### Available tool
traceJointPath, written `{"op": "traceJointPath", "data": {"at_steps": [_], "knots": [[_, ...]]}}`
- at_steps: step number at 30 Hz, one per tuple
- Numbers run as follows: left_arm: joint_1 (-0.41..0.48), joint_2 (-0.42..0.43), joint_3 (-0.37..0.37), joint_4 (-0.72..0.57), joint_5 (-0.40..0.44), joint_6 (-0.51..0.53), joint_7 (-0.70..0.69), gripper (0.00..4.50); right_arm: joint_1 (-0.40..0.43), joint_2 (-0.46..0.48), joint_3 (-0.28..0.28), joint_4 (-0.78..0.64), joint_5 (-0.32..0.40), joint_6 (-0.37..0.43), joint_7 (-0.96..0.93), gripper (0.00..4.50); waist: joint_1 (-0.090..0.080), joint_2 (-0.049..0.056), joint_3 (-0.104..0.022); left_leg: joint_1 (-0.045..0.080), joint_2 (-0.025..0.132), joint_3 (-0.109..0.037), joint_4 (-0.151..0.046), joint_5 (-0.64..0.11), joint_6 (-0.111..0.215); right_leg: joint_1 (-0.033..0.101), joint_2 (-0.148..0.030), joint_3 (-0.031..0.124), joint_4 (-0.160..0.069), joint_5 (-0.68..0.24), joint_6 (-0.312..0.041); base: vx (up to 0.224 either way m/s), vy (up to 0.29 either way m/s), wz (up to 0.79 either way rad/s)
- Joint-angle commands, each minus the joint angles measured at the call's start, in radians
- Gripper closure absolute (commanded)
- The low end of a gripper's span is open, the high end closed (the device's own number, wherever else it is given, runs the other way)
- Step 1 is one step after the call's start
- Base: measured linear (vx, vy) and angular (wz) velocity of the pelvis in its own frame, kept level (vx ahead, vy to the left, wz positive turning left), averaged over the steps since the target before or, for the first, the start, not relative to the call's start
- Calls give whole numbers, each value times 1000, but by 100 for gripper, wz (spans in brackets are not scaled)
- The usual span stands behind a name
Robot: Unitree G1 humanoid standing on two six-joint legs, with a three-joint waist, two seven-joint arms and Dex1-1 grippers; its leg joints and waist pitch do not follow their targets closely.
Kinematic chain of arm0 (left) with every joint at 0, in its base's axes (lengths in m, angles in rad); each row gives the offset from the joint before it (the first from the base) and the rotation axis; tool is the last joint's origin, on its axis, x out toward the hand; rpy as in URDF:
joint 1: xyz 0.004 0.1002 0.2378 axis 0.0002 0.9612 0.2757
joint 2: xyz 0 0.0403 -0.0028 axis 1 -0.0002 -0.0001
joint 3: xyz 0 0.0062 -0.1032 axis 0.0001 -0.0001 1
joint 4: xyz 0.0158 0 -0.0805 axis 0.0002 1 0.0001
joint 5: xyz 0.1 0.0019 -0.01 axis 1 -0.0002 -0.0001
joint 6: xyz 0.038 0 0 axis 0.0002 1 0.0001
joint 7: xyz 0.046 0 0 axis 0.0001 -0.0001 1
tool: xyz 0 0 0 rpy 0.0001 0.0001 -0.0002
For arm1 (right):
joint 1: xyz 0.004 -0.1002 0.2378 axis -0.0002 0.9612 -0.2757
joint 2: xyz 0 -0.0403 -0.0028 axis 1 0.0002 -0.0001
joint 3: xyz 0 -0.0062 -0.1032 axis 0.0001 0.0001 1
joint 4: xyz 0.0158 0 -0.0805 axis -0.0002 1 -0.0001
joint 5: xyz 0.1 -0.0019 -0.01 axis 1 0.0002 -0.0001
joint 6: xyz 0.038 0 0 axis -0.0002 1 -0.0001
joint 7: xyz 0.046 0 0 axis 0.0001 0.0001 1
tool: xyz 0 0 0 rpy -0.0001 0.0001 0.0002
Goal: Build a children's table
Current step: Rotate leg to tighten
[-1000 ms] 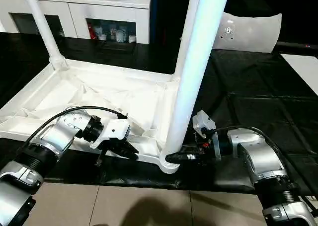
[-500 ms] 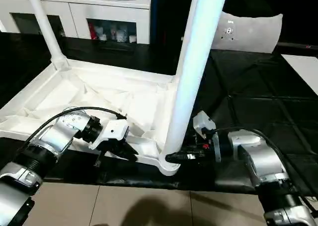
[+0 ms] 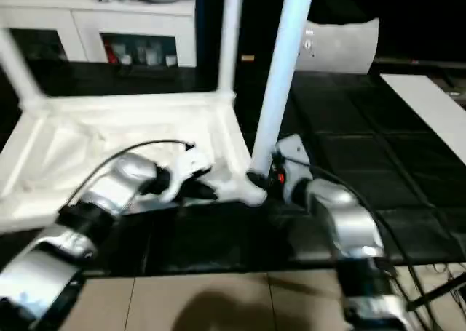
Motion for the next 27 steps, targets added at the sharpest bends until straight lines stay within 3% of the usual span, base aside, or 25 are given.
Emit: {"op": "traceJointPath", "data": {"at_steps": [1, 2, 3, 5, 8, 13, 16, 21, 25, 27], "knots": [[-69, -80, 46, -18, -15, -16, 164, 450, -19, 106, 76, -8, 7, 38, -65, 255, 5, -6, -79, -11, 80, -39, -67, 92, 56, 63, -112, 99, -43, -189, -55, 0, 0, 0], [-71, -83, 49, -15, -14, -20, 175, 450, -20, 111, 74, -5, 4, 36, -76, 255, 5, -6, -79, -11, 80, -39, -67, 92, 56, 63, -112, 99, -43, -189, -55, 0, 0, 0], [-72, -88, 52, -11, -13, -23, 185, 450, -20, 118, 73, 0, -2, 28, -90, 255, 6, -8, -81, -11, 82, -39, -64, 140, 78, 63, -114, 104, -28, -104, -85, 0, 0, 0], [-71, -88, 50, -10, -9, -22, 188, 450, -15, 127, 68, 5, -11, 0, -109, 202, 11, -14, -82, -20, 71, -32, -56, 186, 128, 62, -115, 112, -6, 5, -124, 0, 0, 0], [-62, -72, 46, -22, -5, -25, 171, 450, 1, 105, 75, 3, -22, -64, -80, 179, 16, -13, -81, -21, 69, -28, -53, 176, 162, 61, -111, 110, -7, -3, -132, 0, 0, 0], [-45, -42, 42, -32, -6, -68, 136, 450, 24, 77, 57, -12, -12, -108, -48, 139, 24, -13, -75, -21, 72, -27, -56, 117, 143, 58, -107, 107, -22, -130, -84, 0, 0, 0], [-9, 7, 26, -53, -12, -132, 38, 450, 50, 6, 46, -24, 12, -184, 56, 103, 23, -12, -74, -21, 68, -26, -57, 85, 127, 60, -106, 107, -31, -164, -52, 0, 0, 0], [14, 39, 14, -64, -10, -158, -20, 450, 63, -54, 33, -21, 38, -220, 157, 68, 20, -11, -74, -23, 72, -27, -57, 77, 134, 58, -104, 107, -26, -148, -68, 0, 0, 0], [57, 89, -16, -106, -42, -225, -186, 450, 70, -159, 35, 15, 60, -300, 343, 28, 23, -14, -74, -25, 70, -25, -56, 57, 135, 60, -104, 106, -30, -180, -61, 0, 0, 0], [72, 118, -37, -128, -49, -258, -258, 450, 64, -209, 54, 38, 54, -332, 419, 22, 26, -13, -72, -21, 74, -24, -57, 57, 138, 54, -102, 107, -29, -183, -68, 0, 0, 0]]}}
